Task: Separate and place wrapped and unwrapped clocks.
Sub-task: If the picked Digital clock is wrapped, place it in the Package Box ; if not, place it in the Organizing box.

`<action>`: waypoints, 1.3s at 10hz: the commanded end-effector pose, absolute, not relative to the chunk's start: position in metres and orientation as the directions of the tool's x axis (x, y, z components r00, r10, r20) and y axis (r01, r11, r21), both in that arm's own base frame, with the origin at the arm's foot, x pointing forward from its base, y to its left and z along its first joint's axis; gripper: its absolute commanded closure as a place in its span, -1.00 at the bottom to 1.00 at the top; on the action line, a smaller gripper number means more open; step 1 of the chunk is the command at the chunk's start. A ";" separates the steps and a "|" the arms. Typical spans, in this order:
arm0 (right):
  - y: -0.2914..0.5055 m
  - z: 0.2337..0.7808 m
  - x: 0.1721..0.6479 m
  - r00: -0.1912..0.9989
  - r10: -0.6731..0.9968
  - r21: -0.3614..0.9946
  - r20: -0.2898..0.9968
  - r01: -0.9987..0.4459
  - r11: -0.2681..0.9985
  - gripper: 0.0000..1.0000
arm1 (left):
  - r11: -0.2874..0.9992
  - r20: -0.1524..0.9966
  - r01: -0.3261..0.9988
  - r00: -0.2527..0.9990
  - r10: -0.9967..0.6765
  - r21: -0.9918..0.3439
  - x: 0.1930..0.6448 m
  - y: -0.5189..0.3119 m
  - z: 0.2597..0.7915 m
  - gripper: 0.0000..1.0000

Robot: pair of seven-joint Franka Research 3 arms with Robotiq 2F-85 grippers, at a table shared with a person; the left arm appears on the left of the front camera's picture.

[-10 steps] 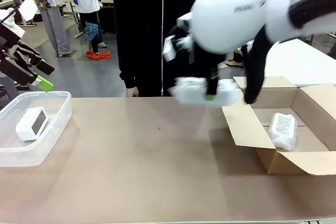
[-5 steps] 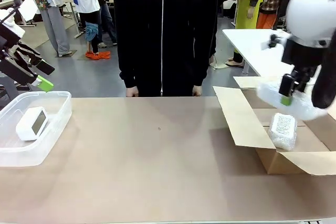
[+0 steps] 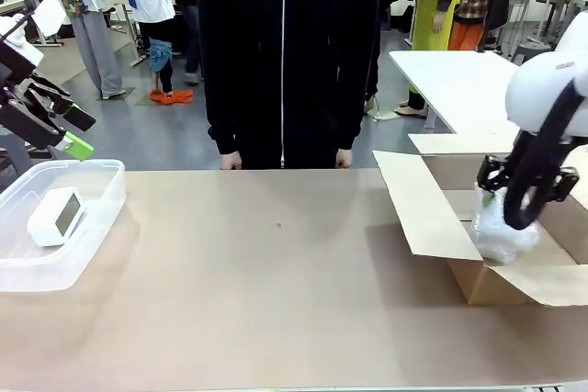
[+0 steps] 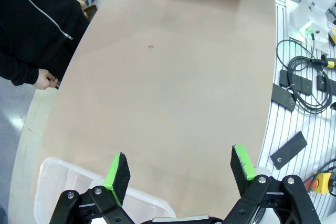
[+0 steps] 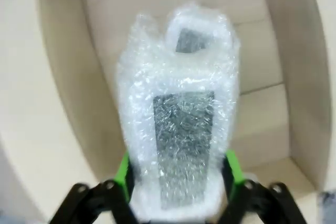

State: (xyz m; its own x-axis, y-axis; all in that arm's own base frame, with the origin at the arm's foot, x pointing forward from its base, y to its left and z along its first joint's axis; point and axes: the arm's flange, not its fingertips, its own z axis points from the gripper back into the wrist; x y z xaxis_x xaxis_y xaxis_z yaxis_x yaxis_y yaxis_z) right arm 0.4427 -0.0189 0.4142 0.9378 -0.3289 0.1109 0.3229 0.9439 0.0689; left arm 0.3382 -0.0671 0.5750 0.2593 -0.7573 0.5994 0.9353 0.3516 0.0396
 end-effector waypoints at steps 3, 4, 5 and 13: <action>0.016 0.403 0.462 0.870 -0.459 -0.010 0.177 0.468 0.884 -1.00 | 0.358 0.593 0.933 0.265 -0.760 0.042 0.337 -0.068 0.576 -1.00; 0.017 0.406 0.462 0.873 -0.452 -0.011 0.182 0.461 0.887 -1.00 | 0.358 0.593 0.933 0.265 -0.760 0.042 0.337 -0.068 0.576 -1.00; 0.017 0.409 0.462 0.878 -0.444 -0.014 0.179 0.454 0.891 -1.00 | 0.358 0.593 0.933 0.265 -0.760 0.042 0.337 -0.068 0.576 -1.00; 0.007 0.516 0.419 0.887 -0.382 0.026 0.259 0.389 0.921 -1.00 | 0.358 0.593 0.933 0.265 -0.760 0.042 0.337 -0.068 0.576 -1.00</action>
